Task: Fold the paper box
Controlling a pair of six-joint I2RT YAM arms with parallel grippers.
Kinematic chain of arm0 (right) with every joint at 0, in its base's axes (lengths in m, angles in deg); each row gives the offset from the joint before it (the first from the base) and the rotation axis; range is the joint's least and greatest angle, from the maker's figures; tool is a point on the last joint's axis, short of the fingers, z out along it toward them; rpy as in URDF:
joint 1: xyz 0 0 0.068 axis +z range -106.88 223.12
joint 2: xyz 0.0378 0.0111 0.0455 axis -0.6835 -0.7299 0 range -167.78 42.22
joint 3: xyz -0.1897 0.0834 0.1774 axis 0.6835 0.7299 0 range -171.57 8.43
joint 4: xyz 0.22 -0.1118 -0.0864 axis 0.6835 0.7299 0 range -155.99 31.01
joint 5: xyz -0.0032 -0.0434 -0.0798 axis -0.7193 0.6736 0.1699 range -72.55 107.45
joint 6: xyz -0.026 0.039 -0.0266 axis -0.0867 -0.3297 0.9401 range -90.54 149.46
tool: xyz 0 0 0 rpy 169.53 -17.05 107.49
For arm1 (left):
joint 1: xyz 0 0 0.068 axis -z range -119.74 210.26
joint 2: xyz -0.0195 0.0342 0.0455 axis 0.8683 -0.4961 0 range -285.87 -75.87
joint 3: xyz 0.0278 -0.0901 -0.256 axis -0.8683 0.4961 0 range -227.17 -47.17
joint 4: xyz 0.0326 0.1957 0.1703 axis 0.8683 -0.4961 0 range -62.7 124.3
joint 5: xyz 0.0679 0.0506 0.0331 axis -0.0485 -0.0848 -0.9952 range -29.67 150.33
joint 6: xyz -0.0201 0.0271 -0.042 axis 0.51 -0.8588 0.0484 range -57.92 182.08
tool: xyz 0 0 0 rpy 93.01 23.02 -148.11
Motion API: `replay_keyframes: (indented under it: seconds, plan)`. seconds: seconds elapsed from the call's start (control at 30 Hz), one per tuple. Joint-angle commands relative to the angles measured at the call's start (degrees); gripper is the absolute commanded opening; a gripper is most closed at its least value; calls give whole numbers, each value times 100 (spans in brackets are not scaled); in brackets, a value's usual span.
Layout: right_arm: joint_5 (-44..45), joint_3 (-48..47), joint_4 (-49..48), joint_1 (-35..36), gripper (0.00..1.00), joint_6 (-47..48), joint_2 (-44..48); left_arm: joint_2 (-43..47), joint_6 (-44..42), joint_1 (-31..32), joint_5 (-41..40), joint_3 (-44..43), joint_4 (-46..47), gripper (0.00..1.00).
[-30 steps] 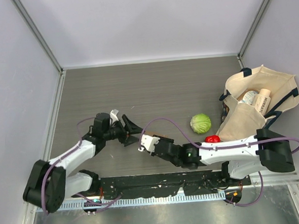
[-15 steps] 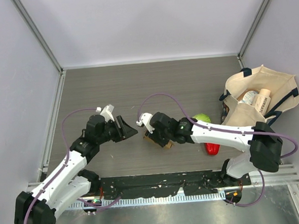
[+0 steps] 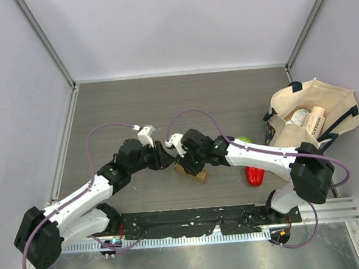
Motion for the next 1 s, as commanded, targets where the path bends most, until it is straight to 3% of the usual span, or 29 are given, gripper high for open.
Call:
replay_keyframes:
  seconds: [0.0,0.53,0.97]
  plan:
    - [-327,106,-50,-74,36,11,-119,-392,-411,50,46,-137,609,40]
    - [-556,177,-156,-171,31,29,-66,-990,-807,50,424,-357,865,48]
    - [-582,133,-156,-171,29,46,-137,-1131,-904,59,442,-471,812,29]
